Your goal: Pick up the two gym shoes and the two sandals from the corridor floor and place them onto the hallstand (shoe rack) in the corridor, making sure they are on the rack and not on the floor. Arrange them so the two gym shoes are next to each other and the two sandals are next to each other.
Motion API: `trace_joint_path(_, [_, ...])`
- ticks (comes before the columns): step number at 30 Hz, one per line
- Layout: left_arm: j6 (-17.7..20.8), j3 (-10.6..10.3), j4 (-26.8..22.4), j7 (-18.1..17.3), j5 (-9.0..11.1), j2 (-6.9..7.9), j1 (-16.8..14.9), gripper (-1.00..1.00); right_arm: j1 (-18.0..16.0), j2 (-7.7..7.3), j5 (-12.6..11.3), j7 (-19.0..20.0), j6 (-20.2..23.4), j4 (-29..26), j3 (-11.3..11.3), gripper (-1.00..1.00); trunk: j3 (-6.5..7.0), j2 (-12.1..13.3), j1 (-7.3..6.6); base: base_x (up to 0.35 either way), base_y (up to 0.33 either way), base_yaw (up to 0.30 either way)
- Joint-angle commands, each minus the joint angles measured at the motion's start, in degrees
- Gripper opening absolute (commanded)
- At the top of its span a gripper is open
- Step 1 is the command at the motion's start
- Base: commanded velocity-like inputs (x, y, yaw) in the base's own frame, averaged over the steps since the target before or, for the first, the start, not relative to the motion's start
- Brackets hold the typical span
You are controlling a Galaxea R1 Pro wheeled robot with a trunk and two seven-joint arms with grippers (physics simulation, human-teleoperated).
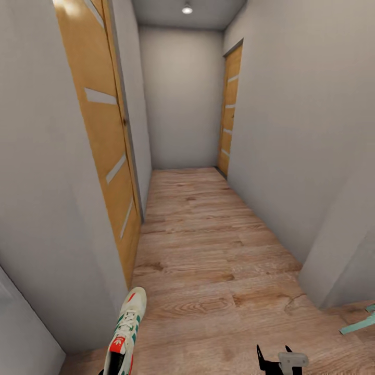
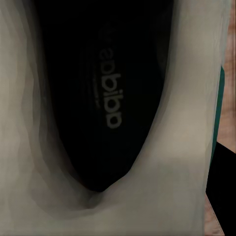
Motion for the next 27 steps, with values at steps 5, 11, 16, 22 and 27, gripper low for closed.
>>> trace_joint_path(5, [-0.15, -0.19, 0.0, 0.11, -0.09, 0.1, -0.02, -1.0, -0.05, 0.01, 0.37, -0.1, -0.16, 0.04, -0.37, 1.0, -0.05, -0.02, 0.0, 0.019, 0.012, -0.265])
trace_joint_path(11, [-0.18, -0.19, 0.0, 0.11, -0.09, 0.12, -0.02, -1.0, -0.05, 0.01, 0.43, -0.09, -0.16, 0.09, -0.37, 1.0, -0.05, -0.02, 0.0, 0.002, 0.001, -0.27])
trace_joint_path(16, [-0.16, -0.19, 0.0, 0.11, -0.09, 0.12, -0.02, -1.0, -0.05, 0.01, 0.44, -0.09, -0.16, 0.09, -0.37, 1.0, -0.05, -0.02, 0.0, 0.045, 0.0, -0.271])
trace_joint_path(22, [-0.1, -0.11, 0.0, 0.13, -0.09, 0.1, -0.02, -1.0, -0.05, 0.01, 0.44, -0.09, -0.09, 0.06, -0.33, 1.0, -0.05, -0.02, 0.0, 0.272, 0.069, -0.271])
trace_joint_path(27, [-0.07, -0.1, 0.0, 0.14, -0.09, 0.05, -0.02, -1.0, -0.05, 0.01, 0.44, -0.11, -0.13, 0.05, -0.31, 1.0, -0.05, -0.02, 0.0, 0.319, 0.13, -0.271])
